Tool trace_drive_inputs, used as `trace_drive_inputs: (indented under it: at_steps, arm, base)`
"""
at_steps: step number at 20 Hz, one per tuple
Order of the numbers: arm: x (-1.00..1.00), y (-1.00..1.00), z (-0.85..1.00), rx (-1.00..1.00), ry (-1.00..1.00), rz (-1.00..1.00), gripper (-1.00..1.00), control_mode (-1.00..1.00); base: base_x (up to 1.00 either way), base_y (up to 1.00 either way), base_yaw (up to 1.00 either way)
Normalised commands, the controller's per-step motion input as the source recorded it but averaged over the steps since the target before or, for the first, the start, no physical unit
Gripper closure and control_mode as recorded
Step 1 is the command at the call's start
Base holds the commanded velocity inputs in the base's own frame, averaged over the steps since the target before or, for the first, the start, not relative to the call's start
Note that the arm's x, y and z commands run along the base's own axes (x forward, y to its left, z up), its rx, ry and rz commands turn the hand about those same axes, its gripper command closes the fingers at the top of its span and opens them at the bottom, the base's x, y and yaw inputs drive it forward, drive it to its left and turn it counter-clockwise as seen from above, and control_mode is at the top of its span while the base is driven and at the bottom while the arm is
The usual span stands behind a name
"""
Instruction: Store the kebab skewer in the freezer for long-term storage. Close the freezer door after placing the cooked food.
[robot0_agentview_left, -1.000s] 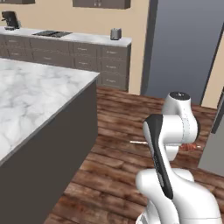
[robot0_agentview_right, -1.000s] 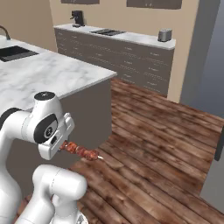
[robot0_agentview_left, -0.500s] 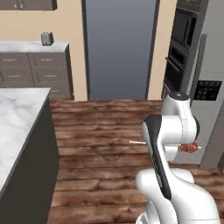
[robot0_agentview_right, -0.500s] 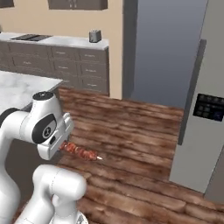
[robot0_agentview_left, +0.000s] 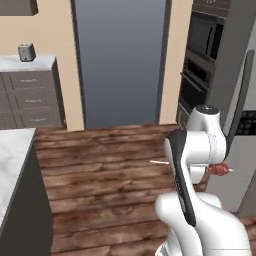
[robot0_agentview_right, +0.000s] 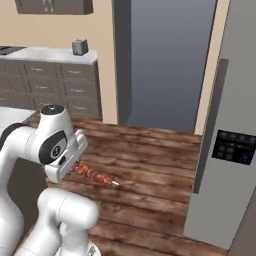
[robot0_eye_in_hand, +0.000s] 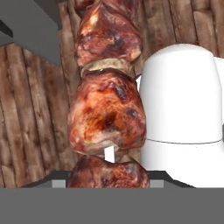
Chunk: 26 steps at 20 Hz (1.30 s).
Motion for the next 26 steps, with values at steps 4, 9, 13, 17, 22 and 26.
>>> trace_drive_inputs:
  at_steps: [4,9,13,17,22,26]
  arm:
    - [0.00,0.00,0.00,0.00,0.00,0.00,1.00,1.00]
    - [0.00,0.00,0.00,0.00,0.00,0.00,1.00,1.00]
    - [0.00,0.00,0.00,0.00,0.00,0.00,1.00,1.00]
    - [0.00,0.00,0.00,0.00,0.00,0.00,1.00,1.00]
    - [0.00,0.00,0.00,0.00,0.00,0.00,1.00,1.00]
    - [0.00,0.00,0.00,0.00,0.00,0.00,1.00,1.00]
  base:
    - [1.00,0.37,-0.08]
    - [1.00,0.66,-0.08]
    - [1.00,0.19,-0.14]
    - [1.00,0.25,-0.36]
    - [1.00,0.10,-0.40]
    - [0.93,0.14,-0.62]
